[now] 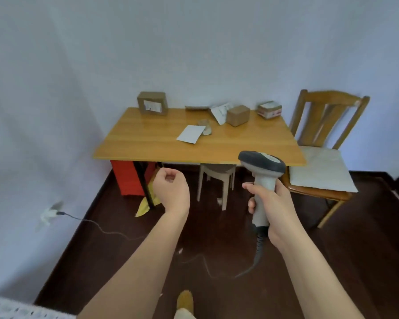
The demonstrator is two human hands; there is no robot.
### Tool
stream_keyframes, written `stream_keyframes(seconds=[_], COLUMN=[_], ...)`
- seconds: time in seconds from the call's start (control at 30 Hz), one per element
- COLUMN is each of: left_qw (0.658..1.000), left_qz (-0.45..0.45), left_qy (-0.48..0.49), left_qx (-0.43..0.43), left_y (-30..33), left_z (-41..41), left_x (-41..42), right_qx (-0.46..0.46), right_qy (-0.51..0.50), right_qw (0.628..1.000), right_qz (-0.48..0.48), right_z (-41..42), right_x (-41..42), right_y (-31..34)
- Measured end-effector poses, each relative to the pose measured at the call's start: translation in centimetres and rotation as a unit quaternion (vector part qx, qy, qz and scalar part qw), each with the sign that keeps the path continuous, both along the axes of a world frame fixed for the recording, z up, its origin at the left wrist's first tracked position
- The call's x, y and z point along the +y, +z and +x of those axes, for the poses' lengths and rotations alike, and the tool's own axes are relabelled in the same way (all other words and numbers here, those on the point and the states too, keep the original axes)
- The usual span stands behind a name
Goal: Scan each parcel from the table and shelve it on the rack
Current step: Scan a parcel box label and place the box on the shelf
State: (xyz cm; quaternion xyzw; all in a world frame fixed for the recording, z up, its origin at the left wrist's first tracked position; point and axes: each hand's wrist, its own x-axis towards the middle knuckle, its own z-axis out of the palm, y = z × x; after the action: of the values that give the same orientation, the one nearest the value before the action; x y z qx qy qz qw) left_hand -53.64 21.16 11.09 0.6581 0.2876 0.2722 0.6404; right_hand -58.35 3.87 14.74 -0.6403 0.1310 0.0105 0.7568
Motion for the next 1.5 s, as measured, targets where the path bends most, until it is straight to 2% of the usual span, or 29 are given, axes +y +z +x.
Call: stream_keyframes(seconds=[0.2,0.37,0.57,0.83,1.0,1.1,1.2,1.4,1.5], left_qw=[0.993,0.983,0.974,0.971,0.945,0.934,0.920,0.895,0.897], left_qz=[-0.065,-0.067,-0.071,-0.085,-0.132,-0.153,-0.180,-0.179,-0.135], left_qy=[-0.069,-0.133,-0.176,-0.149,-0.135,-0.138,-0.146,-0.190,-0.245], left_qx=[0.067,0.107,0.123,0.167,0.267,0.293,0.315,0.361,0.341], left_y=[-2.8,-2.7,-4.3,-9.8,-13.0,-14.2,-15.8,-20.3,-21.8], left_z=[16.5,29.1,39.9,56.4,67.4,72.1,75.6,80.4,80.2], left_x=[-2.3,-4.6,-8.4,-10.6,-12.9,-14.4,-15.4,-16.2,-16.6], right_qx=[0.024,0.029,0.055,0.075,0.111,0.132,0.156,0.199,0.220], right_qy=[-0.065,-0.124,-0.172,-0.104,-0.049,-0.019,-0.002,0.001,0.004], right_qw=[0.997,0.991,0.983,0.992,0.992,0.991,0.987,0.979,0.975], right_qz=[-0.029,-0.035,-0.024,-0.018,-0.024,-0.028,-0.028,-0.032,-0.034], right_z=[13.8,23.6,34.1,53.2,64.9,70.2,74.2,77.9,78.2], right_x=[-0.7,-2.6,-5.6,-9.9,-13.6,-15.5,-16.5,-17.8,-18.3], right_y=[-1.3,-0.1,-1.3,-5.7,-7.2,-8.2,-9.7,-12.8,-14.0])
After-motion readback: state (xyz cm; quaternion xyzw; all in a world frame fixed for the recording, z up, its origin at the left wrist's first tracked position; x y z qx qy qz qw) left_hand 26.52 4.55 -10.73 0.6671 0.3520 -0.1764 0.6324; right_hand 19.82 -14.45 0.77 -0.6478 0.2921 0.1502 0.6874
